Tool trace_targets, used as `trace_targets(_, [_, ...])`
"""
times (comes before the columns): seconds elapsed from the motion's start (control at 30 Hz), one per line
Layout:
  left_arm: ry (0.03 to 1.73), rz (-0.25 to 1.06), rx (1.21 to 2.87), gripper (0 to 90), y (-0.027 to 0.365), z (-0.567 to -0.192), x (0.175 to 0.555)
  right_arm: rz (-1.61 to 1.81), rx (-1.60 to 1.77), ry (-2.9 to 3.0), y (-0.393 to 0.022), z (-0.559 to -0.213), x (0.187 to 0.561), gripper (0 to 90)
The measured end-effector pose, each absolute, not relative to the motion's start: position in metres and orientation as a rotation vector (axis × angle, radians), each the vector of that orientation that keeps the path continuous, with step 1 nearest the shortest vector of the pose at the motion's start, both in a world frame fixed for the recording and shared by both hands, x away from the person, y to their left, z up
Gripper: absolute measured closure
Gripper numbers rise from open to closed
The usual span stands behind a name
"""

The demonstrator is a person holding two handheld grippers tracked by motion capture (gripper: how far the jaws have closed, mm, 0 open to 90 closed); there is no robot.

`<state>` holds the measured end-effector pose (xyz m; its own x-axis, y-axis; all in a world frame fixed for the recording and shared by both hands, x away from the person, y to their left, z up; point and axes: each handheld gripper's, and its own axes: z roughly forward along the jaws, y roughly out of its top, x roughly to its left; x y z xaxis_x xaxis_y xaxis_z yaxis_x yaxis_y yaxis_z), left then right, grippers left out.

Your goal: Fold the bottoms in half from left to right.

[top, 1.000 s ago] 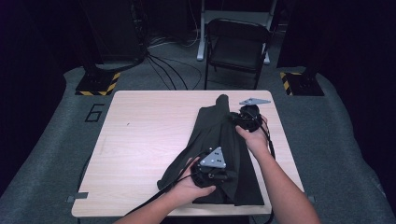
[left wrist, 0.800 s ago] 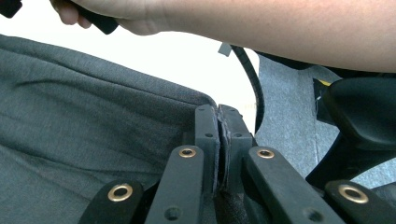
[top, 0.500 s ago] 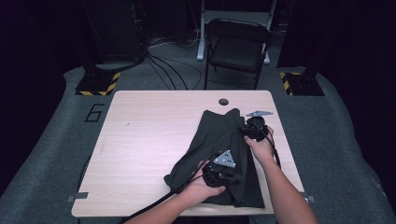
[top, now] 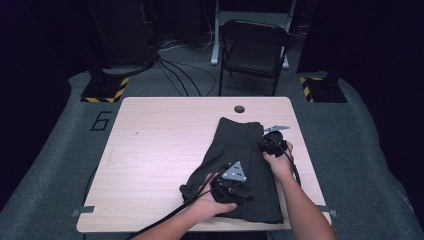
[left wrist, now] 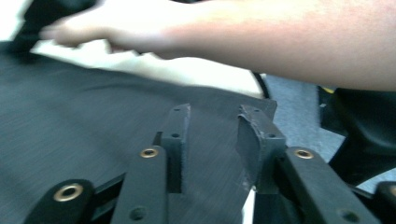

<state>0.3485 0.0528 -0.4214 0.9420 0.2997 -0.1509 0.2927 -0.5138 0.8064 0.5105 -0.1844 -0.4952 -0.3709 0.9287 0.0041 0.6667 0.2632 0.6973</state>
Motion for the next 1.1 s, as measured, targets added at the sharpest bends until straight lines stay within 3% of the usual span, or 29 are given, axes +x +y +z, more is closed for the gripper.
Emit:
trace_targets(0.4, [0.726, 0.233, 2.064, 48.7, 0.161, -0.425, 0.370, 0.874, 1.456, 2.092, -0.187, -0.506, 0.504, 76.1])
trace_targets(0.83, [0.867, 0.146, 2.103, 46.2, 0.197, -0.467, 0.362, 0.896, 1.466, 2.089, -0.189, -0.507, 0.505, 75.6])
trace_targets(0.87, [0.865, 0.123, 2.109, 48.3, 0.197, -0.471, 0.362, 0.895, 1.474, 2.087, -0.189, -0.507, 0.505, 75.6])
trace_targets(1.0, [0.841, 0.091, 2.117, 74.4, 0.195, -0.477, 0.361, 0.903, 1.475, 2.083, -0.190, -0.507, 0.505, 75.2])
trace_targets(1.1, [0.806, 0.117, 2.102, 87.4, 0.194, -0.470, 0.358, 0.907, 1.473, 2.084, -0.190, -0.508, 0.504, 75.1])
